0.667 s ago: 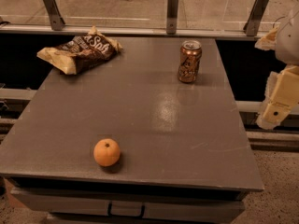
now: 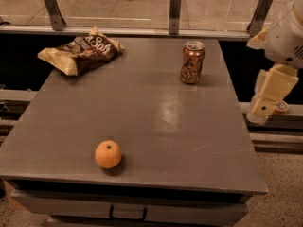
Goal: Move orange can near orange
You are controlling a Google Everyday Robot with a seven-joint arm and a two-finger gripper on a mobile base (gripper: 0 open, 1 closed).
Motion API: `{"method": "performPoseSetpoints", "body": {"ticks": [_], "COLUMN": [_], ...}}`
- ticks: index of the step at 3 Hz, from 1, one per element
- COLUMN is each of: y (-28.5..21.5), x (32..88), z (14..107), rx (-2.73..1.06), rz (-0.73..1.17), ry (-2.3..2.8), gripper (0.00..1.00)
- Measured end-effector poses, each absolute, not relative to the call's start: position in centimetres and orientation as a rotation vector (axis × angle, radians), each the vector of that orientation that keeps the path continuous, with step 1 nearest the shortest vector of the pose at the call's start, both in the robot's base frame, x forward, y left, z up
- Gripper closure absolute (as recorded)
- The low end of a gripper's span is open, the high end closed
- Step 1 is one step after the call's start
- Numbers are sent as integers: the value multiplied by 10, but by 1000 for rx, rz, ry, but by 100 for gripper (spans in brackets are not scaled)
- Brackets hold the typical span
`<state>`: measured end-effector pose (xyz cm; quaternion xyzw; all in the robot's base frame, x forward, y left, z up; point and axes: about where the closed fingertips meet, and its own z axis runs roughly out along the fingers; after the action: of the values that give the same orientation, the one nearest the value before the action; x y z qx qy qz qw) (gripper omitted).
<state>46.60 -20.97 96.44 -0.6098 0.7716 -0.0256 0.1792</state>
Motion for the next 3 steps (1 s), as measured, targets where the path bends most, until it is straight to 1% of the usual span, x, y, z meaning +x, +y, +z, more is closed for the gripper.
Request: {"method": "performPoseSetpoints", "body": {"ticks": [1,2,3], "y": [-195,-168,-151], "x": [515,570,614], "z": [948,937,933], "rx": [-1679,-1609,-1507], "rz": [13,112,203], "ry": [2098,1993,1928], "gripper": [0,0,0]}}
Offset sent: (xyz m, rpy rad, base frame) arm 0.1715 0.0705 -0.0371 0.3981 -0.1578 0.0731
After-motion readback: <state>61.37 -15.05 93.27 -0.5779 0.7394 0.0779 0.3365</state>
